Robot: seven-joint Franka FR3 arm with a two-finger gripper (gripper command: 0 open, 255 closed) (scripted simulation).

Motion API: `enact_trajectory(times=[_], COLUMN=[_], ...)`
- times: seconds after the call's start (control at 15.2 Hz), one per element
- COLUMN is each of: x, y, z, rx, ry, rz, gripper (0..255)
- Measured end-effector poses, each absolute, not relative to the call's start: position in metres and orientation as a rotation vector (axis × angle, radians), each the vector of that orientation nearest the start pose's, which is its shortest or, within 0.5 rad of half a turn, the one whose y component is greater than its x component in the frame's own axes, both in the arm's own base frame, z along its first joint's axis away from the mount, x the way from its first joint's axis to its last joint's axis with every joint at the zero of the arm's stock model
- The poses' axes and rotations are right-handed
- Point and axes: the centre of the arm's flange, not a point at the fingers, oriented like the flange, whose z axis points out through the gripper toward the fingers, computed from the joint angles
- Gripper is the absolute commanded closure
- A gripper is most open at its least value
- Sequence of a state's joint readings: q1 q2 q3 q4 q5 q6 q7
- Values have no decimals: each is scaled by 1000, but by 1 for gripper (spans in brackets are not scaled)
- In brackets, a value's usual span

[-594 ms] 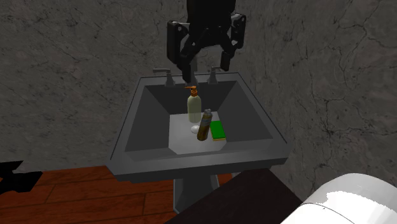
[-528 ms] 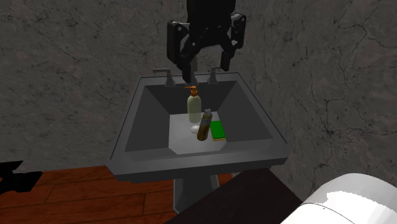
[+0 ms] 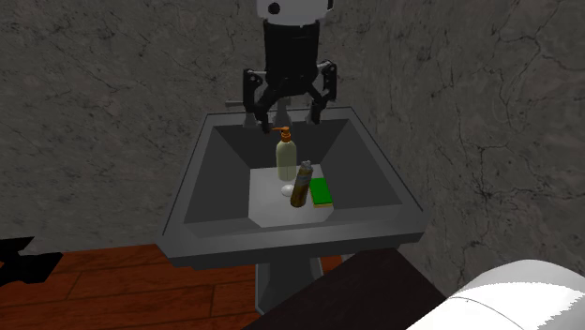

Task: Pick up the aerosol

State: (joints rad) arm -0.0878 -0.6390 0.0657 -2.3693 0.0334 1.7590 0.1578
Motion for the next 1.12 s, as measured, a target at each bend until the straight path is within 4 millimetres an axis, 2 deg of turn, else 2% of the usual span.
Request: enact_trajectory(times=[0.73, 1.12], x=[459, 494], y=[-55, -92], z=[447, 389], rx=[-3030, -2942], ry=[812, 1075], rz=[11, 41], gripper=[0, 0])
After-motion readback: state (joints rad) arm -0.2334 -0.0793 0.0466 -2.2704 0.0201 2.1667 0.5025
